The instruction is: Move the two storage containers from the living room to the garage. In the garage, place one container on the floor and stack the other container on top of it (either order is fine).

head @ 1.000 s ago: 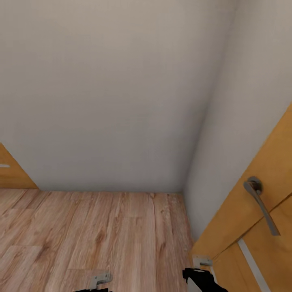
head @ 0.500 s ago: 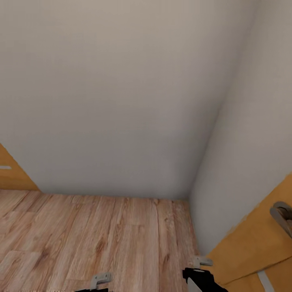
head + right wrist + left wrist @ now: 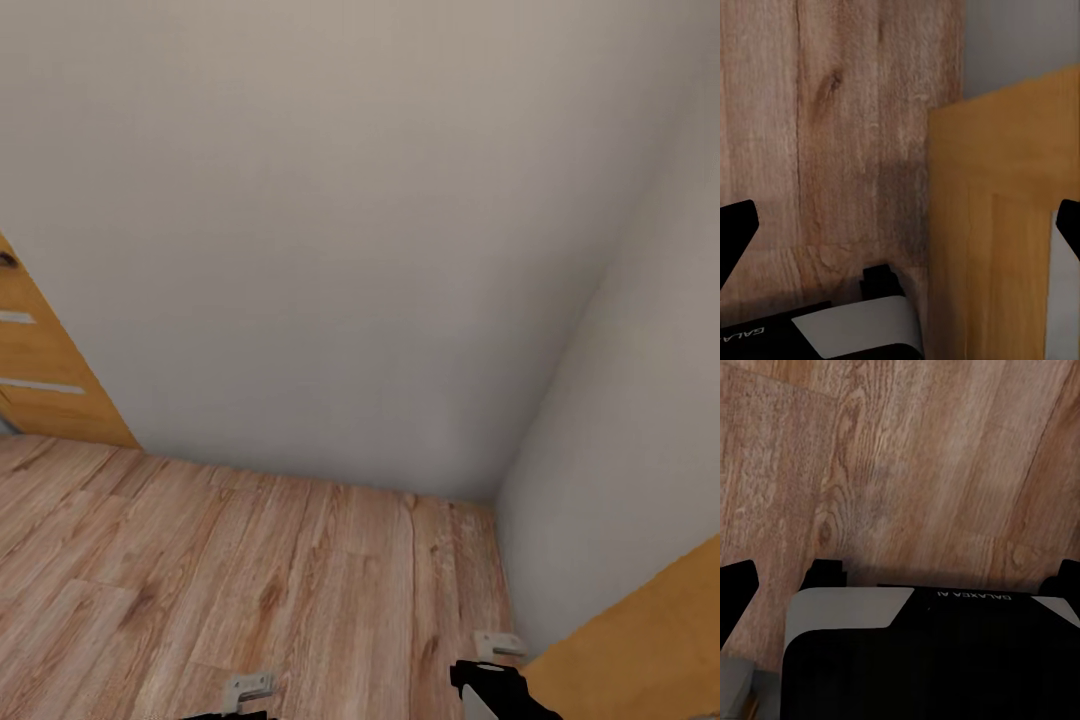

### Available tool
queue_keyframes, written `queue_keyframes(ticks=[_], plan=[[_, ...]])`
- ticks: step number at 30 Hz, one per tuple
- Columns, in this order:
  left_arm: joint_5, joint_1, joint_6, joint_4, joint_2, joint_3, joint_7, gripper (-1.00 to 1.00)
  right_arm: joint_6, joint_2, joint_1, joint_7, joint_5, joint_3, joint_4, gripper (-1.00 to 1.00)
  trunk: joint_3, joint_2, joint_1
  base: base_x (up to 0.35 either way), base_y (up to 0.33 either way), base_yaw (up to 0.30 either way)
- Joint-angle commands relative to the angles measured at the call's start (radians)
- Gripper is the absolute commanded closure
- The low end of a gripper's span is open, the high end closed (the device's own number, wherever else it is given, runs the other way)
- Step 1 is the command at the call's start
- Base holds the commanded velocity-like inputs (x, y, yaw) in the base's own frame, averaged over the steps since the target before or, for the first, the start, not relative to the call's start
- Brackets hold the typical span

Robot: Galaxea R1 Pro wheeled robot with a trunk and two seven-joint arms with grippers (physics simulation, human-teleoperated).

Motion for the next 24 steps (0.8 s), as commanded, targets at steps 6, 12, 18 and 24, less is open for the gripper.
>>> queue_keyframes(ticks=[6,12,18,24], plan=[[0.009,0.000,0.007,-0.002,-0.001,0.004,-0.001,-1.00,0.006,-0.001,-0.001,-0.008,-0.004,0.009,-0.002,-1.00,-0.001,-0.001,0.000,0.092,0.000,0.073],[0.009,0.000,0.007,-0.002,-0.001,0.004,-0.001,-1.00,0.006,-0.001,-0.001,-0.008,-0.004,0.009,-0.002,-1.00,-0.001,-0.001,0.000,0.302,0.000,0.007],[0.009,0.000,0.007,-0.002,-0.001,0.004,-0.001,-1.00,0.006,-0.001,-0.001,-0.008,-0.004,0.008,-0.002,-1.00,-0.001,-0.001,0.000,0.330,0.000,0.001],[0.009,0.000,0.007,-0.002,-0.001,0.004,-0.001,-1.00,0.006,-0.001,-0.001,-0.008,-0.004,0.008,-0.002,-1.00,-0.001,-0.001,0.000,0.321,0.000,0.127]])
